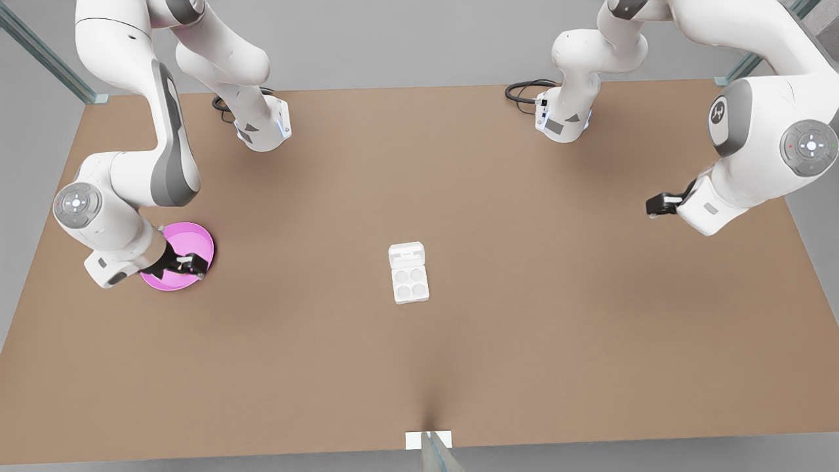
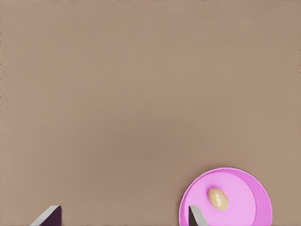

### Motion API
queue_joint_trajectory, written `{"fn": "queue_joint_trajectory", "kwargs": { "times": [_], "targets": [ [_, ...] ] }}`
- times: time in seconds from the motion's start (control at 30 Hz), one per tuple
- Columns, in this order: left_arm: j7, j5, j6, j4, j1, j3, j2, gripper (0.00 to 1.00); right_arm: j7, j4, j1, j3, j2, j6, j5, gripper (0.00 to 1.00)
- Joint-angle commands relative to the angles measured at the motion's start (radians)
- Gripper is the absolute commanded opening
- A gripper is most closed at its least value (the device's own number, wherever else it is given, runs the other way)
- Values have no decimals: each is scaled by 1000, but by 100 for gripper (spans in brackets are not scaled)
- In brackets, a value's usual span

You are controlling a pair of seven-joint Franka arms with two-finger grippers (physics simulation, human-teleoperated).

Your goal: Pack egg into the box and close the box lid

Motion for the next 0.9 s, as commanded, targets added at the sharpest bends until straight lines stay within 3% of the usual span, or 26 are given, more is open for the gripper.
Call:
{"fn": "queue_joint_trajectory", "kwargs": {
  "times": [0.0, 0.1, 0.17, 0.23, 0.3, 0.4, 0.53, 0.63, 0.73, 0.87],
  "targets": [
    [42, 9, 54, 0, 0, 0, -1, 100, 40, 1, -2, 0, 1, 69, -1, 100],
    [42, 9, 54, 0, 0, 0, 0, 100, 36, 43, 4, 2, 33, -62, -2, 100],
    [44, 9, 54, 0, 0, 0, 5, 100, 49, 178, 32, 2, 165, -169, -12, 100],
    [42, 10, 54, 0, -2, 0, 7, 100, 20, 74, -17, 2, 201, -145, -21, 100],
    [44, 10, 54, 0, 0, 0, 11, 100, -32, -117, -62, 3, 92, -57, -21, 100],
    [44, 9, 54, 0, 0, 0, 11, 100, -171, -218, -184, 5, 33, -20, -21, 100],
    [44, 10, 54, 0, 0, 0, 14, 100, -443, -334, -324, 3, 41, 317, -76, 100],
    [44, 9, 54, -1, 0, 0, 14, 100, -569, -351, -353, 5, 70, 437, -73, 100],
    [44, 9, 54, -1, 0, 0, 16, 100, -810, -402, -372, 5, 138, 675, -73, 100],
    [44, 9, 54, -1, 0, 0, 20, 100, -997, -416, -378, 12, 162, 728, -68, 100]
  ]
}}
